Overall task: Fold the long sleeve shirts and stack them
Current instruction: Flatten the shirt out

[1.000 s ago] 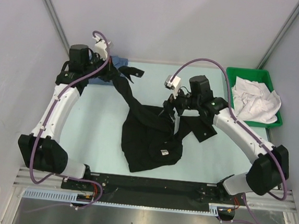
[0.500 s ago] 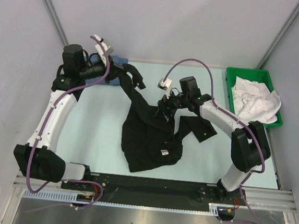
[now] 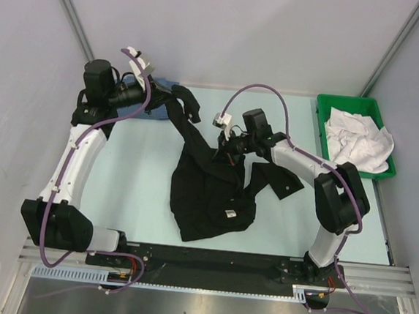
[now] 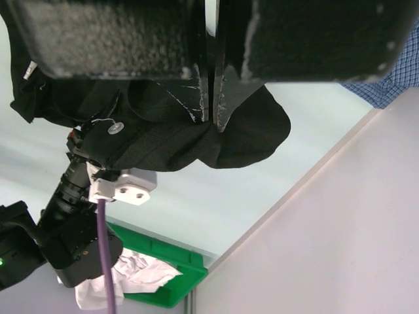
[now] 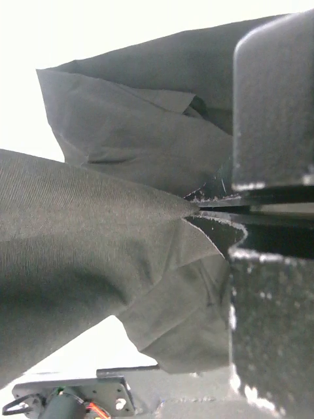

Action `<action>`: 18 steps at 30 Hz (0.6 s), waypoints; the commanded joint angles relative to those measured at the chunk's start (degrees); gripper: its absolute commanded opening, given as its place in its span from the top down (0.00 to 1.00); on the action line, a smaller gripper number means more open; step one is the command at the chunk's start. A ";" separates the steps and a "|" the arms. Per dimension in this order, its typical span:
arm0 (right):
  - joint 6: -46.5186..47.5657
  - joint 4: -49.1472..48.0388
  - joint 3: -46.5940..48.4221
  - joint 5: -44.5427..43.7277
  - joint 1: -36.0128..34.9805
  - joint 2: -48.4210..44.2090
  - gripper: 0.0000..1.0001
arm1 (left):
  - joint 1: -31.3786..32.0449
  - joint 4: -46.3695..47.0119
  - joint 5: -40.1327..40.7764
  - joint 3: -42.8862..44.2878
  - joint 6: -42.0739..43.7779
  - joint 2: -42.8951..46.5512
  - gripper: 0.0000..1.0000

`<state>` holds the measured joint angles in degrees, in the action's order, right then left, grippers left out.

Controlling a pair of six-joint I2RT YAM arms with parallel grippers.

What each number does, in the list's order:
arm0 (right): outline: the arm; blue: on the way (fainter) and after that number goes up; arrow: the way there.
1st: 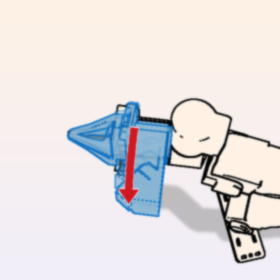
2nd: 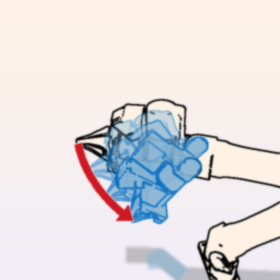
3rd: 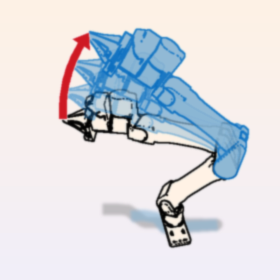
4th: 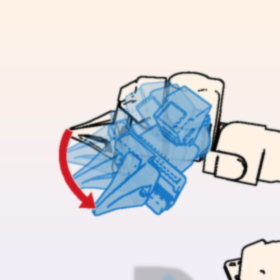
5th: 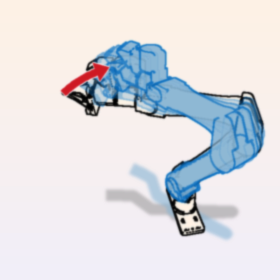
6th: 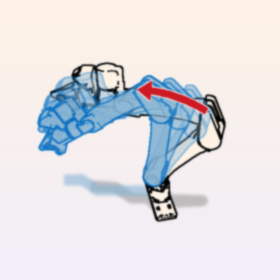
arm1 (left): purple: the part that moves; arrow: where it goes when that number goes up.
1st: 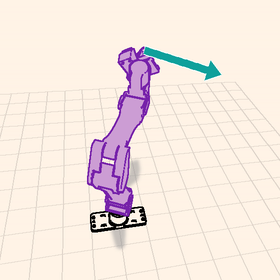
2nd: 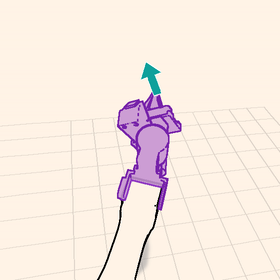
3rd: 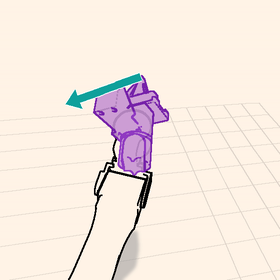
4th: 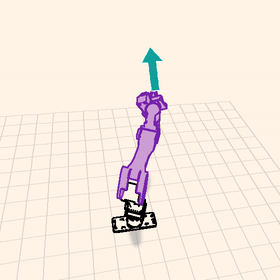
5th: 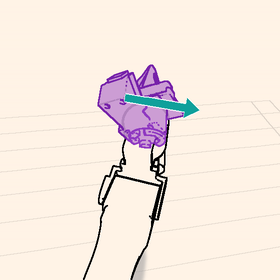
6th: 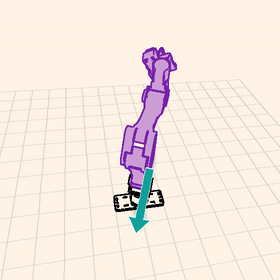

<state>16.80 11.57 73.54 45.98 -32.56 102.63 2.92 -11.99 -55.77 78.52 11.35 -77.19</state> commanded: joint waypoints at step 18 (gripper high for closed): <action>7.52 11.53 2.22 -1.59 20.16 -23.60 1.00 | 10.11 -16.95 0.56 -5.65 26.08 0.64 0.11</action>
<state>17.72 18.39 73.95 42.44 -13.04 87.20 24.29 -35.07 -60.14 77.10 33.17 -76.64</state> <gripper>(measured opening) 0.012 0.746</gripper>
